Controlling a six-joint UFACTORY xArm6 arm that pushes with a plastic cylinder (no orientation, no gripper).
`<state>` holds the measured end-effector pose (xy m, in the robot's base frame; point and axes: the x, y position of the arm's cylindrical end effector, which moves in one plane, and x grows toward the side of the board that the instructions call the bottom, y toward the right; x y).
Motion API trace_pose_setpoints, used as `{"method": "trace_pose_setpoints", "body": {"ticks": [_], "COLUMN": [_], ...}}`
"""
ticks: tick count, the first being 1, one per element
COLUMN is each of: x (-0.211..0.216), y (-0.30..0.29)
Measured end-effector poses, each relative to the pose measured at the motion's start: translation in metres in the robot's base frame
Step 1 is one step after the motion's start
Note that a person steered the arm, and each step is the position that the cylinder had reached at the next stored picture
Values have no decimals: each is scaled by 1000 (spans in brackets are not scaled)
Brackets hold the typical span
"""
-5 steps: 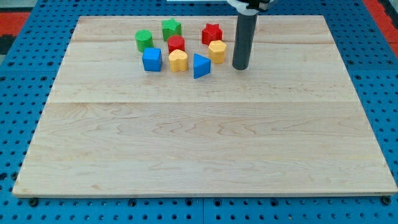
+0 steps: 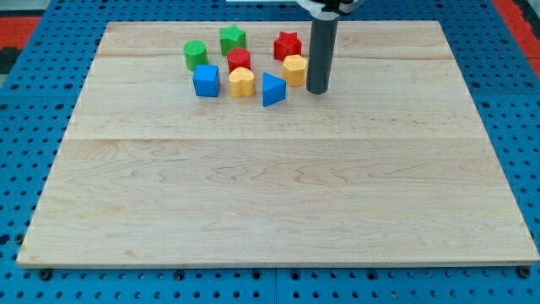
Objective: Place the arm to the right of red star
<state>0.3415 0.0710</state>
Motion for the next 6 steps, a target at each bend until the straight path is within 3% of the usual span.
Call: {"method": "trace_pose_setpoints", "body": {"ticks": [4, 6], "x": [-78, -95], "y": [14, 20]}}
